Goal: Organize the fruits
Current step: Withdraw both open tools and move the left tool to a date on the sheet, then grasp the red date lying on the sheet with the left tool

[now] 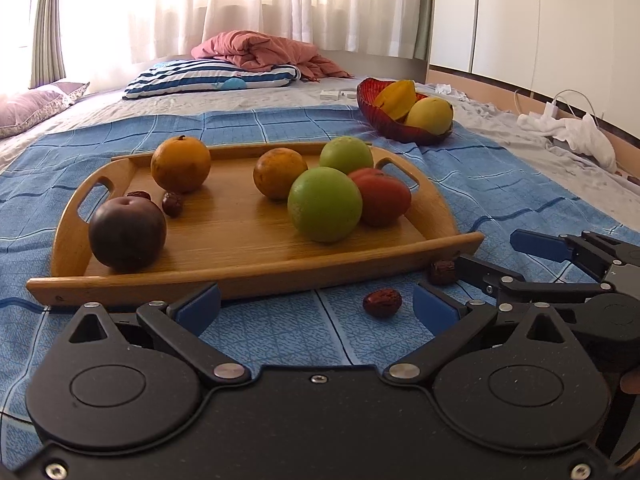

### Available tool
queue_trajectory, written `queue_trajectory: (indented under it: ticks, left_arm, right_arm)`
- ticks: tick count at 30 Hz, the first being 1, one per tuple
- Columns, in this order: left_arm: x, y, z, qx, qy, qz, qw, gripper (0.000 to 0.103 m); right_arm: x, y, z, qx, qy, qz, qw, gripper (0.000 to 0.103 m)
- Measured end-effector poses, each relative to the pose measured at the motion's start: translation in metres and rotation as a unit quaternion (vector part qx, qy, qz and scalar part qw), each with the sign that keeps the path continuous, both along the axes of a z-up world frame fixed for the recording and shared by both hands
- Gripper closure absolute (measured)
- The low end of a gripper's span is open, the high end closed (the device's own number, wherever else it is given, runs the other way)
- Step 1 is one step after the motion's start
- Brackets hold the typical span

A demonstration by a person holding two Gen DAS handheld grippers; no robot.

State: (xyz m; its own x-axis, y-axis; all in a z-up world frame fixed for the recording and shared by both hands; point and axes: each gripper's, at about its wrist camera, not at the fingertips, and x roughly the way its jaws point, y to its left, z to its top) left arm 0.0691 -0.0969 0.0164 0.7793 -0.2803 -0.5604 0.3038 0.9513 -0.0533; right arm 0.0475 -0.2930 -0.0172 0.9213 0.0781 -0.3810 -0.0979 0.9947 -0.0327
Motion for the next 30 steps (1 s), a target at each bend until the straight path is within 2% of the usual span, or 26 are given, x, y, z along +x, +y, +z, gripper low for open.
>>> queue_trajectory:
  ticks: [7,10,13,15,17,19,21,23,27,30]
  left_arm:
    - [0.003,-0.013,-0.009,-0.001,0.011,0.007,0.9999,0.002]
    - [0.006,-0.014,-0.011,-0.01,0.019,0.009,0.9997,0.009]
    - [0.009,-0.012,-0.012,-0.021,0.031,0.015,0.9992,0.02]
    - [0.012,-0.013,-0.013,-0.028,0.041,0.013,0.9987,0.034]
    - [0.013,-0.016,-0.014,-0.031,0.047,0.007,0.9984,0.038]
    - [0.014,-0.02,-0.013,-0.028,0.044,0.0,0.9986,0.042]
    - [0.015,-0.026,-0.014,-0.023,0.044,-0.006,0.9987,0.054]
    - [0.016,-0.03,-0.015,-0.021,0.05,-0.01,0.9985,0.059]
    - [0.015,-0.036,-0.017,-0.011,0.046,-0.016,0.9988,0.076]
    - [0.014,-0.038,-0.016,-0.006,0.04,-0.015,0.9991,0.079]
  right_arm:
    - [0.006,-0.004,-0.013,0.015,0.016,0.012,1.0,0.023]
    - [0.01,-0.008,-0.017,0.032,0.027,0.015,0.999,0.023]
    - [0.009,-0.008,-0.02,0.033,0.028,0.017,0.999,0.023]
    - [0.009,-0.007,-0.02,0.03,0.026,0.024,0.999,0.023]
    - [0.007,-0.004,-0.021,0.019,0.02,0.027,0.999,0.023]
    - [0.006,0.0,-0.023,0.006,0.018,0.031,0.999,0.023]
    - [0.004,0.004,-0.023,-0.009,0.013,0.032,0.999,0.023]
    - [0.003,0.007,-0.024,-0.019,0.01,0.035,0.999,0.023]
    - [0.004,0.009,-0.025,-0.024,0.01,0.033,0.999,0.023]
    - [0.005,0.009,-0.026,-0.024,0.01,0.032,0.999,0.023]
